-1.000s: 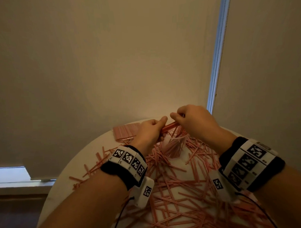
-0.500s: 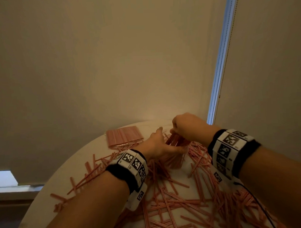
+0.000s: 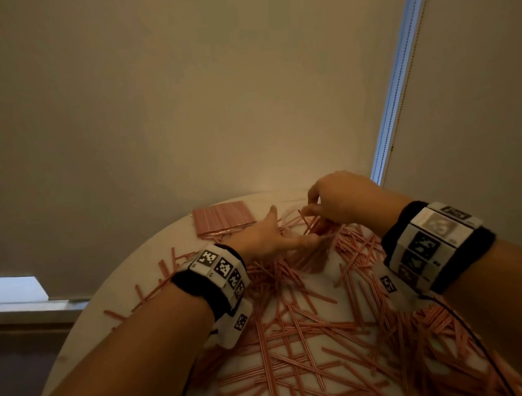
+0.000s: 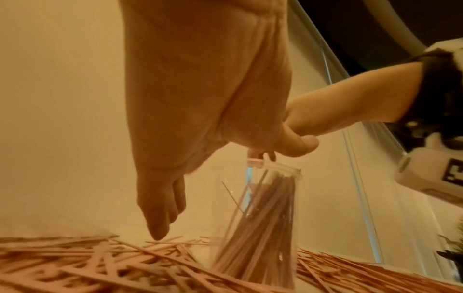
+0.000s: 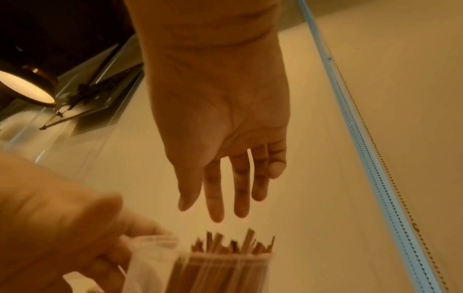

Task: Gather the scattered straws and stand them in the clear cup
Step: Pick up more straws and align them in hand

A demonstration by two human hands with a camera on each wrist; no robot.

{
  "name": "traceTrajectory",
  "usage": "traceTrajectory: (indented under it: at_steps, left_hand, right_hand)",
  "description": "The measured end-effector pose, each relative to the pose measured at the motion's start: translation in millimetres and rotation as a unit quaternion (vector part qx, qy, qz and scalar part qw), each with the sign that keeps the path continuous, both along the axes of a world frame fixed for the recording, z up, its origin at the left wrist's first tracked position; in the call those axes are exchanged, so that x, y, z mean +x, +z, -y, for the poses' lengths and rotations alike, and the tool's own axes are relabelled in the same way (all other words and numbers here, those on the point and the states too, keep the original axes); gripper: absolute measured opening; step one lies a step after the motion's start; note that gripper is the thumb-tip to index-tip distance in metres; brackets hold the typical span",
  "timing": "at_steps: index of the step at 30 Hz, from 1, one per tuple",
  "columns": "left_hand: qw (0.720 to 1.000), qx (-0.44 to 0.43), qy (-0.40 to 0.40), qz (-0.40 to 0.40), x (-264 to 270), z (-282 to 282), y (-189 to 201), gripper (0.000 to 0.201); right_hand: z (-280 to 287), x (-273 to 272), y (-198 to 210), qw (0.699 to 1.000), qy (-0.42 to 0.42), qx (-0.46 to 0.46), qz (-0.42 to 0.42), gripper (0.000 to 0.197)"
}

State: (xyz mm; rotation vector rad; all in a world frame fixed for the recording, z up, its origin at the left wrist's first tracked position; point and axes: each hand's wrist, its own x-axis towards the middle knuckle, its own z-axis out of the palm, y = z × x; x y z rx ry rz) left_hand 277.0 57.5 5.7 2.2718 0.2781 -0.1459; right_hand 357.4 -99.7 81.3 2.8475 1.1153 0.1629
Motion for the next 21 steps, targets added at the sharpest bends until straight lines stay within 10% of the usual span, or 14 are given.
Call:
traceTrajectory:
  at_steps: [8,13,21]
  left_hand:
    - [0.962,0.257,0.078,-0.049,-64,-77,3,0.058]
    - [0.896,0.398,0.108,-0.165,-96,-105,-3,0.061]
    - [0.912,0.361,0.087,-0.175,-121,-103,-21,0.058]
  right_hand:
    - [-13,-63,-20,0.995,0.049,0.086,-0.029,0.034]
    - [-47,-81,-60,0.996,0.054,-0.019,-0.065,0.033]
    - [-70,-94,-81,0.987,0.040,-0.114,-0.109,0.026]
